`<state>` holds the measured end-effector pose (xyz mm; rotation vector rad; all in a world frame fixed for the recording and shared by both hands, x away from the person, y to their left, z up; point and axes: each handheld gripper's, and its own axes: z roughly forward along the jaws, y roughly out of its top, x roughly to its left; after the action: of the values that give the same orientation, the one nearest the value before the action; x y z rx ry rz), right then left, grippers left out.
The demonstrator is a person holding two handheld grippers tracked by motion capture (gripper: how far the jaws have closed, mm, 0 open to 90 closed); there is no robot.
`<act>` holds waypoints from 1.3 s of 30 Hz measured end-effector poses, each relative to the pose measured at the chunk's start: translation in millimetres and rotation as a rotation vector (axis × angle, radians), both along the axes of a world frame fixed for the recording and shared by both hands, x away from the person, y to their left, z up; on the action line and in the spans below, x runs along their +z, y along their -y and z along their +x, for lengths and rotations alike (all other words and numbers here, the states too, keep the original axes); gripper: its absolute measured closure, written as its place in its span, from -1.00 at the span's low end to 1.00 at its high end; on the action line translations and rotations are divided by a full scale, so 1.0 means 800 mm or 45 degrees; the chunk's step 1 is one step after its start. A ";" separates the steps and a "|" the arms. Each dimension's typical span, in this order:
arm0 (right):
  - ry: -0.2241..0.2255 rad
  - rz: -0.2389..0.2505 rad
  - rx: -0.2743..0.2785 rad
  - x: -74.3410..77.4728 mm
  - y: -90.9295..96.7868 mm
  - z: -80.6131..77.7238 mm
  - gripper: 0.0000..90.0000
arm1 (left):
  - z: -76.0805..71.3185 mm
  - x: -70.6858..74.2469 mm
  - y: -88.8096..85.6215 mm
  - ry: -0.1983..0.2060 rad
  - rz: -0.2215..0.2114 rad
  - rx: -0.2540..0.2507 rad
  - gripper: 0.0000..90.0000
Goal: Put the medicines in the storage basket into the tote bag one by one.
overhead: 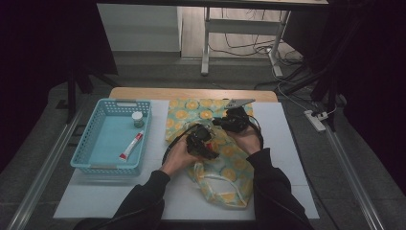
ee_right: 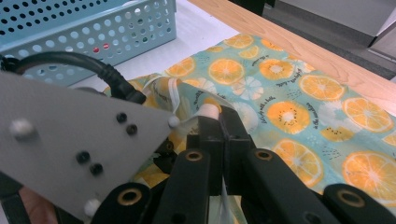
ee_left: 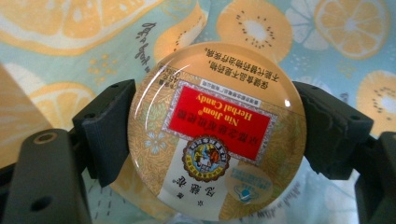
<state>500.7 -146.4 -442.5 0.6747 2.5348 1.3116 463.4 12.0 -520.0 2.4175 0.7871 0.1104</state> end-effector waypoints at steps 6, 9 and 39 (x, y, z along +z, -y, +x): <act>0.003 0.004 0.000 0.000 0.001 0.000 1.00 | 0.000 0.004 -0.001 0.013 -0.045 0.017 -0.61; 0.004 0.005 0.003 0.001 0.000 0.000 1.00 | -0.004 0.012 -0.004 0.013 -0.061 0.007 -0.65; 0.003 -0.008 0.093 0.009 -0.009 -0.013 1.00 | -0.059 0.073 -0.082 -0.009 -0.325 -0.023 -0.94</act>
<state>490.5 -138.8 -435.1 0.5844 2.5829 1.3259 415.9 77.6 -461.3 2.1840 0.7349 -0.0064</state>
